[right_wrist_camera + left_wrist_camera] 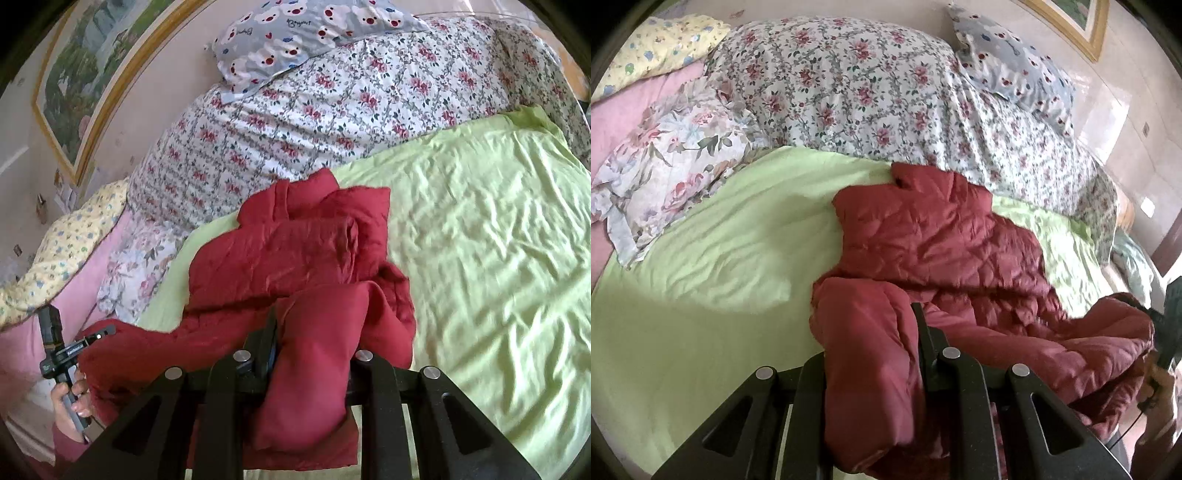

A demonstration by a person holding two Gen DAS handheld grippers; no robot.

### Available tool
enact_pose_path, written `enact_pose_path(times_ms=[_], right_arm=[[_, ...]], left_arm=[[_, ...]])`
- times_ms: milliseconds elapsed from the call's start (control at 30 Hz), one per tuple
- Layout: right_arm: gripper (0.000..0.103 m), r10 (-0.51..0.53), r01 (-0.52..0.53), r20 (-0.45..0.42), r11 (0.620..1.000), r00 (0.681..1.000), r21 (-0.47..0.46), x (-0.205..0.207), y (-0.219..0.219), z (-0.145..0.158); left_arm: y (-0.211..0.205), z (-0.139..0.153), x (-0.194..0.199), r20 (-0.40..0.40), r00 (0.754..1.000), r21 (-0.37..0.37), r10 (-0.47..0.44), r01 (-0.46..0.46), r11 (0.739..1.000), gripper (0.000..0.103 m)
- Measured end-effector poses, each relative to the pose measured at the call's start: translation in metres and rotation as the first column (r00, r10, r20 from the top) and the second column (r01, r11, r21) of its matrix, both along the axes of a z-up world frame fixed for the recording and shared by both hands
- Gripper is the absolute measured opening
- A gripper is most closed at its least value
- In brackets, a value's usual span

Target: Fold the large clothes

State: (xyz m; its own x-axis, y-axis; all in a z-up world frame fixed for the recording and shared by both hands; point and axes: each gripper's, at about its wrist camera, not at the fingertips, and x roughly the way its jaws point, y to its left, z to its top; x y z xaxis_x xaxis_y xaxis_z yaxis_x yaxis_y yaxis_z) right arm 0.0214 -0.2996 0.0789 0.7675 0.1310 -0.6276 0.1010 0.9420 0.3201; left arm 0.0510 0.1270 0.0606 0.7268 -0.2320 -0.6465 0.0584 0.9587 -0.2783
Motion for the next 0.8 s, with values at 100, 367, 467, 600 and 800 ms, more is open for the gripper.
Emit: enact_pose_path(times_ms=[100,367,467,600,800], right_arm=[[0.02,-0.023,0.023,0.008,1.0,1.0,0.021,0.015,-0.005,0.0],[0.021,-0.074,0.073,0.055,0.997,0.996,0.026,0.068,-0.016,0.005],[0.022,-0.086,0.085,0.059,0.996,0.994,0.026,0.09,-0.019,0.005],[0.022,-0.106,0.106,0.06,0.994,0.993,0.019,0.115,-0.025,0.002],[0.024,-0.157,0.156,0.052,0.988,0.986,0.023,0.152,-0.042,-0.005]], left_arm=[[-0.003,0.001,0.016,0.007,1.0,-0.004,0.021,-0.021,1.0,0.019],[-0.013,0.003,0.082,0.017,0.997,0.001,0.069,-0.069,0.998,0.02],[-0.016,-0.001,0.109,0.009,0.997,0.002,0.08,-0.08,0.997,0.02],[-0.019,-0.006,0.141,-0.008,0.995,-0.002,0.103,-0.103,0.995,0.021],[-0.021,-0.016,0.191,-0.025,0.989,-0.008,0.148,-0.148,0.989,0.022]])
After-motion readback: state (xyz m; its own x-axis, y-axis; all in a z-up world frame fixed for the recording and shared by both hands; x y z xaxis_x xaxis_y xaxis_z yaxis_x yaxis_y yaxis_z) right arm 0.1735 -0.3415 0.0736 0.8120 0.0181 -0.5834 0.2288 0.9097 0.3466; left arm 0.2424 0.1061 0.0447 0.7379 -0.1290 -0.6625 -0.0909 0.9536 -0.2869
